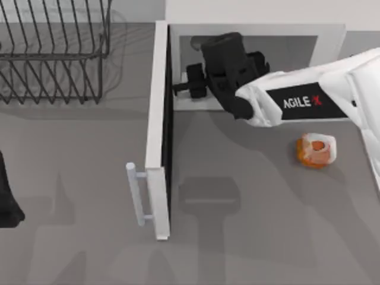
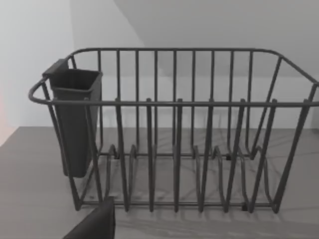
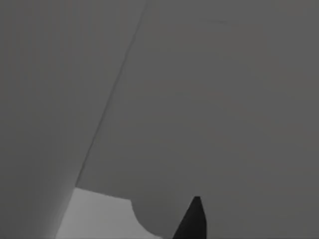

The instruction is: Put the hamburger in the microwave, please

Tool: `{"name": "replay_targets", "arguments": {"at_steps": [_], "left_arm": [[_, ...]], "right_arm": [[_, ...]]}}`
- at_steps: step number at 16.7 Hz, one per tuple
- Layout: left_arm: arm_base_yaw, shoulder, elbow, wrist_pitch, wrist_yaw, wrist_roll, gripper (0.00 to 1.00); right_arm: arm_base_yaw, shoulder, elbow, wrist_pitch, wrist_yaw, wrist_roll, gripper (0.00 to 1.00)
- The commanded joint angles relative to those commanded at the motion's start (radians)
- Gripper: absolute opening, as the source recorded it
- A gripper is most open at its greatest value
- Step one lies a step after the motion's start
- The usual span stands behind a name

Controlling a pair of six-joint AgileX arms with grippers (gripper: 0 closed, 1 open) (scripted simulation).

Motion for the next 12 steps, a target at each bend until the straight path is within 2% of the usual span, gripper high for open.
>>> {"name": "replay_targets", "arguments": {"at_steps": [5, 12], "left_arm": [[0.0, 0.0, 0.0, 0.0, 0.0, 0.0, 1.0], [0.0, 0.0, 0.0, 0.0, 0.0, 0.0, 1.0]], "right_arm": [[0.047, -0.077, -0.051, 0.037, 0.036, 0.037, 1.0], [0.158, -0.216, -0.304, 0.099, 0.078, 0.179, 1.0]]}}
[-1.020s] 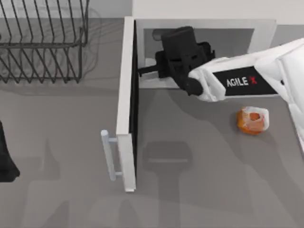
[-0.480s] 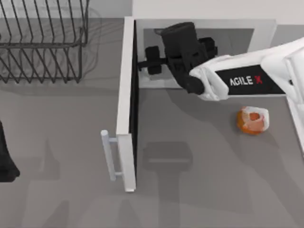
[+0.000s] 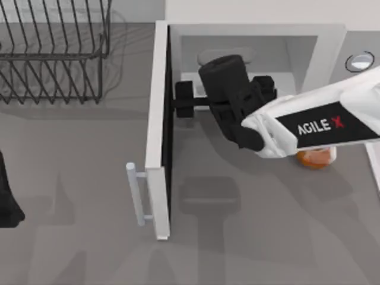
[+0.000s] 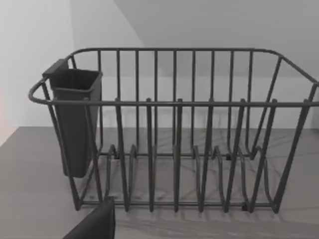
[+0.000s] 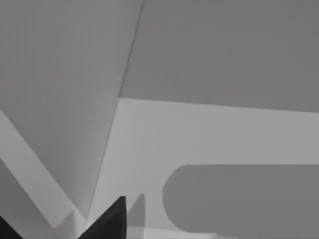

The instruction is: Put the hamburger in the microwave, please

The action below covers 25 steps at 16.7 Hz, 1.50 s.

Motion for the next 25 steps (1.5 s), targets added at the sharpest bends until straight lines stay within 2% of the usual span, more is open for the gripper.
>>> {"name": "replay_targets", "arguments": {"at_steps": [5, 12, 20, 25], "left_arm": [[0.0, 0.0, 0.0, 0.0, 0.0, 0.0, 1.0], [0.0, 0.0, 0.0, 0.0, 0.0, 0.0, 1.0], [0.0, 0.0, 0.0, 0.0, 0.0, 0.0, 1.0], [0.0, 0.0, 0.0, 0.0, 0.0, 0.0, 1.0]], "right_arm": [[0.077, -0.121, -0.211, 0.065, 0.043, 0.074, 1.0], [0.155, -0.211, -0.446, 0.15, 0.154, 0.041, 1.0], [0.149, -0.2, -0.479, 0.151, 0.172, 0.03, 1.0], [0.117, -0.302, -0.499, 0.098, 0.14, 0.021, 1.0]]}}
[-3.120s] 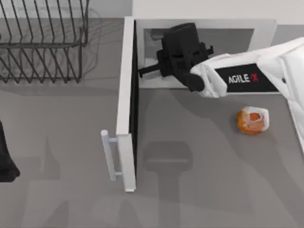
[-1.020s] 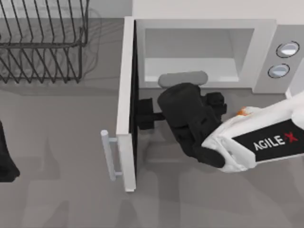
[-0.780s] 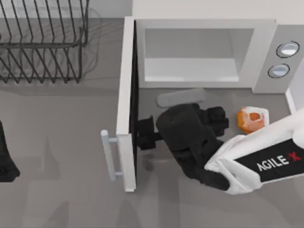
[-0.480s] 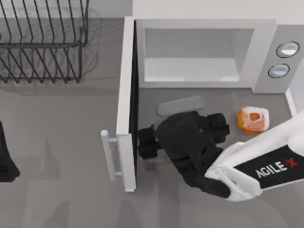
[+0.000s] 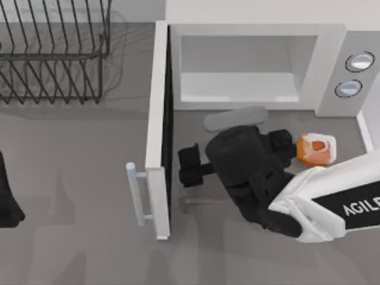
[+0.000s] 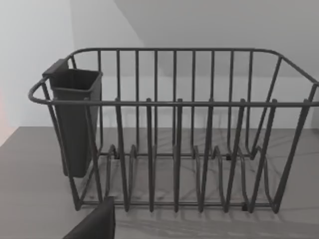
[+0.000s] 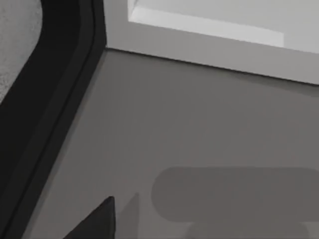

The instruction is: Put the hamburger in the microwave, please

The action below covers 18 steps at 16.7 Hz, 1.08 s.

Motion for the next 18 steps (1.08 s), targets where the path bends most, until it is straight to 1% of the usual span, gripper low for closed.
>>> {"name": "replay_targets", "arguments": {"at_steps": [7, 18], "left_arm": [[0.0, 0.0, 0.0, 0.0, 0.0, 0.0, 1.0], [0.0, 0.0, 0.0, 0.0, 0.0, 0.0, 1.0]], "right_arm": [[-0.014, -0.125, 0.018, -0.088, -0.006, 0.003, 1.0], [0.035, -0.167, 0.122, -0.283, 0.027, 0.015, 1.0]]}}
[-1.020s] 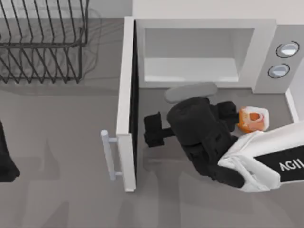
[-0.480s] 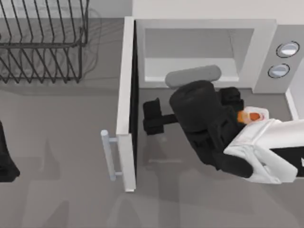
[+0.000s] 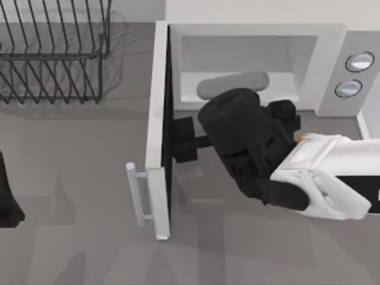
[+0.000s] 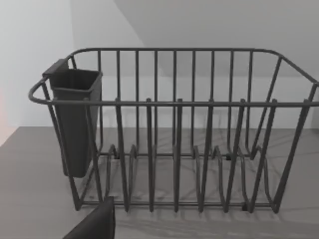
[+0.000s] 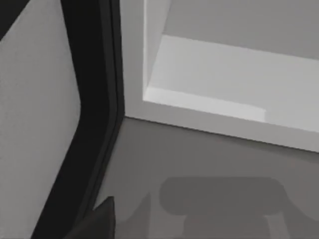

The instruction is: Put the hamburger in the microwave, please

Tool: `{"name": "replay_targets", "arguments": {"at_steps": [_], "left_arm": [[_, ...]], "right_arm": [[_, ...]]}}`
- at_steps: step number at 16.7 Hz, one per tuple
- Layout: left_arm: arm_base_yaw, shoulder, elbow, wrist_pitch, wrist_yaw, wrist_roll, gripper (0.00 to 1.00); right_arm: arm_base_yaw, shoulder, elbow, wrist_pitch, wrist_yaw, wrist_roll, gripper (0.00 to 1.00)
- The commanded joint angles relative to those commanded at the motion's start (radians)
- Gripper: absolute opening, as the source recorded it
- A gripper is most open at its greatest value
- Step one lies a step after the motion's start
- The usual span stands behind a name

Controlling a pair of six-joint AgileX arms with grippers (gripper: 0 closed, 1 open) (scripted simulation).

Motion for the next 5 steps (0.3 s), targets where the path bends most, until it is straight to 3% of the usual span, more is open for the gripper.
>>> {"name": "replay_targets", "arguments": {"at_steps": [5], "left_arm": [[0.0, 0.0, 0.0, 0.0, 0.0, 0.0, 1.0]], "right_arm": [[-0.004, -0.006, 0.031, -0.071, 0.0, -0.008, 1.0]]}}
